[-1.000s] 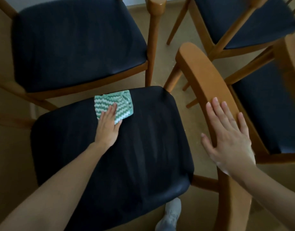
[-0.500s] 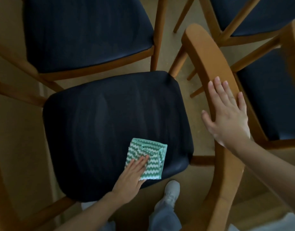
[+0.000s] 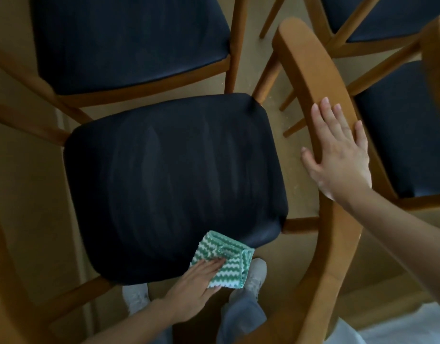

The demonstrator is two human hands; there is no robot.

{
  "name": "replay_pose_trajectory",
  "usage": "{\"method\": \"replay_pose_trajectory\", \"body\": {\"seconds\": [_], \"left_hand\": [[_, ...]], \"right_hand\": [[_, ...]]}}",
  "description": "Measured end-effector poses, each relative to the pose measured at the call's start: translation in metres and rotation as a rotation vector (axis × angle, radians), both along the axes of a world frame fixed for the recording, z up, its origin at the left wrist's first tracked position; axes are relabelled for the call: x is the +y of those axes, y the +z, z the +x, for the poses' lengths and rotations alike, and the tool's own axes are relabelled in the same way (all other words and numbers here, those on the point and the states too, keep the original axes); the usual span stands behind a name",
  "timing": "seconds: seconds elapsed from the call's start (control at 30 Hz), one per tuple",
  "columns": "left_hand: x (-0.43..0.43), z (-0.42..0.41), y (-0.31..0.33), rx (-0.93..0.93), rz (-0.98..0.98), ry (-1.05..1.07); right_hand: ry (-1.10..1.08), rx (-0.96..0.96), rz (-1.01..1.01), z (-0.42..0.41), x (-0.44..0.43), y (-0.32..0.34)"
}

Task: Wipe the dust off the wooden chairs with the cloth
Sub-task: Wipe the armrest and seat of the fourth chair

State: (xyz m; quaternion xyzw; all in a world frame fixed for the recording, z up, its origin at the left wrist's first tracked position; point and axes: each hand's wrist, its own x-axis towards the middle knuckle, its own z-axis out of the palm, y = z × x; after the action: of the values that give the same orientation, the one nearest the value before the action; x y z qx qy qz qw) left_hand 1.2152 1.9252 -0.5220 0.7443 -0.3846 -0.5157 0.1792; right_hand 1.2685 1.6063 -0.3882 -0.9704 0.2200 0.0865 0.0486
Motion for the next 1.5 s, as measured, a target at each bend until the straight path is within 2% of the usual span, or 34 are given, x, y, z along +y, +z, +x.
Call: {"method": "replay_pose_trajectory", "body": {"seconds": [0.23, 0.37, 0.47, 0.57, 0.63, 0.67, 0.77, 0.87, 0.93, 1.1, 1.23, 1.37, 1.5], "left_hand": [[-0.001, 0.002, 0.010, 0.221, 0.193, 0.147], [0.004, 0.005, 0.007, 0.265, 0.276, 0.232], [-0.006, 0.018, 0.020, 0.402, 0.194, 0.417], [-0.031, 0.060, 0.042, 0.570, -0.007, 0.727], [-0.053, 0.111, 0.055, 0.526, -0.152, 0.959], [-0.065, 0.140, 0.063, 0.421, -0.229, 0.995], [-0.101, 0.227, 0.068, 0.042, -0.398, 0.888], [-0.134, 0.286, 0.054, -0.323, -0.386, 0.772], [-0.153, 0.307, 0.038, -0.444, -0.343, 0.717], [-0.162, 0.290, -0.013, -0.435, -0.091, 0.482], [-0.163, 0.257, -0.013, -0.431, -0.130, 0.657], [-0.142, 0.228, -0.022, -0.311, -0.129, 0.596], [-0.108, 0.143, -0.022, -0.265, -0.290, 0.529]], "right_hand": [[0.002, 0.016, -0.001, 0.001, 0.001, 0.002], [0.005, 0.002, 0.001, 0.000, 0.001, 0.002], [0.009, 0.005, -0.003, 0.001, 0.002, 0.003], [0.006, 0.020, -0.003, 0.001, 0.002, 0.005], [0.007, 0.039, -0.009, 0.002, 0.002, 0.005], [0.005, 0.047, -0.015, 0.002, 0.002, 0.005], [-0.004, 0.063, -0.025, 0.003, 0.001, 0.003], [0.005, 0.029, -0.020, 0.002, 0.000, 0.000], [0.006, 0.007, -0.011, 0.000, -0.002, -0.003], [0.011, -0.027, -0.008, -0.001, -0.005, -0.008], [0.014, -0.051, -0.008, -0.002, -0.004, -0.010], [0.010, -0.041, 0.002, -0.002, -0.004, -0.009], [0.005, -0.032, 0.005, -0.001, -0.004, -0.007]]}}
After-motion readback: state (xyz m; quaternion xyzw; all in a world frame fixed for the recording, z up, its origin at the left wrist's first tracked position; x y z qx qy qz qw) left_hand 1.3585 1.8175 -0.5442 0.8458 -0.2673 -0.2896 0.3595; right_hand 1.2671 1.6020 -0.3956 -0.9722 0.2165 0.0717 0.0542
